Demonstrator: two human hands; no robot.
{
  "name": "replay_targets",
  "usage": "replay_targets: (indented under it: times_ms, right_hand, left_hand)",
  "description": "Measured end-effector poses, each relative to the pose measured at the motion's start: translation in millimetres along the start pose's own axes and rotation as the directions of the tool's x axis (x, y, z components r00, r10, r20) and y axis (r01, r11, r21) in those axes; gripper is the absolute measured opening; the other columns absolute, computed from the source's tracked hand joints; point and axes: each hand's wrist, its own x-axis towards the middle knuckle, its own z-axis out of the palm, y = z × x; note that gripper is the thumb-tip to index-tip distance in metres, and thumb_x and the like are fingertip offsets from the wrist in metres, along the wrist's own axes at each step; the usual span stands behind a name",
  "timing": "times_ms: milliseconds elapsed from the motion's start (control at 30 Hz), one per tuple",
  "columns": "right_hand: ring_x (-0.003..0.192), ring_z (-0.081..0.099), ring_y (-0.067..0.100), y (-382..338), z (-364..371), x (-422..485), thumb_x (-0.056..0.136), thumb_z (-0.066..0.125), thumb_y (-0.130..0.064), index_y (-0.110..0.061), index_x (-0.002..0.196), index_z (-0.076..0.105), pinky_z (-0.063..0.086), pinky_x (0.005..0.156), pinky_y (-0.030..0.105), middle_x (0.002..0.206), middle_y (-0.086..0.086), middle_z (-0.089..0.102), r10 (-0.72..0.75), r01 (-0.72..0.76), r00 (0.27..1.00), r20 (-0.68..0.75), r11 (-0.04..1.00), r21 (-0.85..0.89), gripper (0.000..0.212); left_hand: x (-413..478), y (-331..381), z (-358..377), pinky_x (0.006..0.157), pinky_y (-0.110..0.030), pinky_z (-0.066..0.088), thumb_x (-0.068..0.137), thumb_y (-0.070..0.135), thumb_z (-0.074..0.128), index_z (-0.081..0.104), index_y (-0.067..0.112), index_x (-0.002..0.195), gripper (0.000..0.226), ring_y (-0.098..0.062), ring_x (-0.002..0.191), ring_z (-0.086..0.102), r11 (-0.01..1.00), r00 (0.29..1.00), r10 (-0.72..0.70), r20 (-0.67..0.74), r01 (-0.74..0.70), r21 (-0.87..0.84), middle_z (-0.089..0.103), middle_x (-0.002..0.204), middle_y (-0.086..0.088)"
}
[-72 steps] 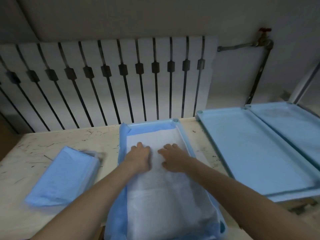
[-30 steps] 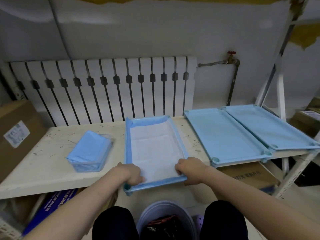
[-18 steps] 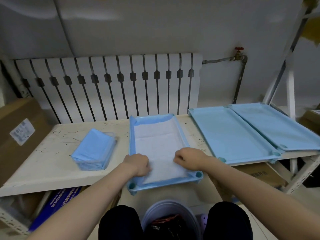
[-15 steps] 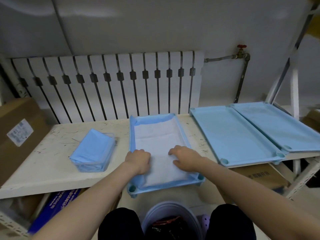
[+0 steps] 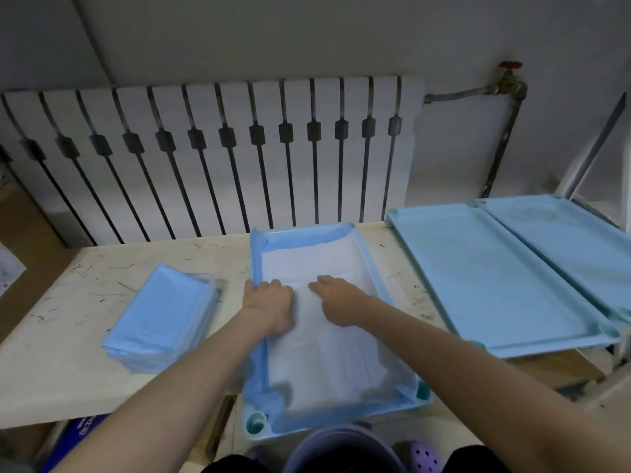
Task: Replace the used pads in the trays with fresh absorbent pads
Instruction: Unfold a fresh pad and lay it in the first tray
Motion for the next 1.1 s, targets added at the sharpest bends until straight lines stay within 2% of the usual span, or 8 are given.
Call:
replay_targets:
  times_ms: [133,300,433,733,833,900,1000,1100]
  right_hand:
    - [0.144,0.013,0.031,21,14,29,0.101,0.032,-0.023,-0.006,0.149,0.015,0.015,0.116,0.038,0.157,0.018,0.01,0.087,-0.087,0.996,0.004,0.994,-0.066,0.054]
    - [0.146,0.0,0.034,35,12,32,0.102,0.025,-0.034,0.008,0.147,0.001,0.005,0.12,0.041,0.157,0.023,-0.002,0.352,-0.352,0.936,0.0,0.936,-0.017,0.066]
    - [0.128,0.034,0.038,23,12,8,0.097,0.036,-0.016,0.004,0.134,0.033,0.029,0.107,0.043,0.137,0.024,0.033,0.249,-0.252,0.968,-0.041,0.964,-0.085,0.042]
    - [0.13,0.031,0.035,4,31,-90,0.091,0.041,-0.007,-0.017,0.143,0.03,0.033,0.106,0.047,0.147,0.014,0.023,0.104,-0.106,0.981,0.166,0.994,0.0,0.054]
    - [0.091,0.049,0.028,-2,21,-119,0.087,0.048,-0.001,-0.007,0.1,0.051,0.045,0.078,0.035,0.11,0.013,0.046,0.179,-0.168,0.972,0.155,0.983,-0.078,0.015]
    - [0.077,0.046,0.025,-8,16,-138,0.088,0.047,0.0,-0.012,0.068,0.037,0.042,0.067,0.031,0.077,0.006,0.043,0.23,-0.212,0.97,0.083,0.96,-0.181,0.025]
    - [0.075,0.045,0.023,-9,12,-152,0.097,0.04,-0.012,-0.013,0.067,0.034,0.04,0.062,0.029,0.07,0.001,0.038,0.193,-0.181,0.981,0.026,0.953,-0.244,0.03]
    - [0.068,0.043,0.022,-7,10,-166,0.101,0.032,-0.023,-0.019,0.068,0.036,0.042,0.081,0.036,0.08,0.002,0.046,0.101,-0.081,0.993,0.058,0.959,-0.271,0.034]
  left_hand:
    - [24,-13,3,0.108,-0.059,0.019,0.082,0.039,0.057,0.042,0.018,0.128,0.052,-0.028,0.131,0.034,1.0,0.981,-0.025,0.195,0.027,-0.008,0.043,0.133,-0.005]
    - [34,-10,5,0.109,-0.063,0.015,0.078,0.032,0.064,0.033,0.013,0.136,0.069,-0.03,0.135,0.028,0.998,0.964,-0.054,0.262,0.048,0.028,0.038,0.138,-0.007]
    - [26,-7,9,0.109,-0.065,0.008,0.082,0.028,0.057,0.04,0.015,0.131,0.053,-0.028,0.13,0.035,0.997,0.978,-0.076,0.194,0.072,0.027,0.043,0.132,-0.006]
    - [-60,27,26,0.112,-0.058,0.005,0.086,0.015,0.049,0.046,0.018,0.121,0.035,-0.025,0.113,0.053,0.999,1.0,0.008,-0.012,-0.007,0.036,0.049,0.119,-0.005]
    - [-86,24,29,0.114,-0.058,0.005,0.085,0.007,0.046,0.053,0.016,0.109,0.027,-0.022,0.103,0.055,0.999,1.0,0.005,0.019,-0.006,0.054,0.055,0.097,0.001]
    - [-101,23,27,0.115,-0.058,0.004,0.084,0.004,0.042,0.053,0.015,0.091,0.017,-0.021,0.092,0.052,0.998,0.997,0.006,0.071,-0.01,0.062,0.047,0.076,0.003]
    - [-112,23,27,0.114,-0.059,0.002,0.089,0.008,0.036,0.052,0.014,0.088,0.017,-0.022,0.097,0.051,0.994,0.991,0.028,0.133,-0.042,0.106,0.047,0.078,0.001]
    - [-119,24,26,0.112,-0.06,0.007,0.092,0.015,0.034,0.059,0.012,0.098,0.026,-0.025,0.109,0.05,0.995,0.977,0.023,0.211,-0.043,0.091,0.057,0.103,-0.005]
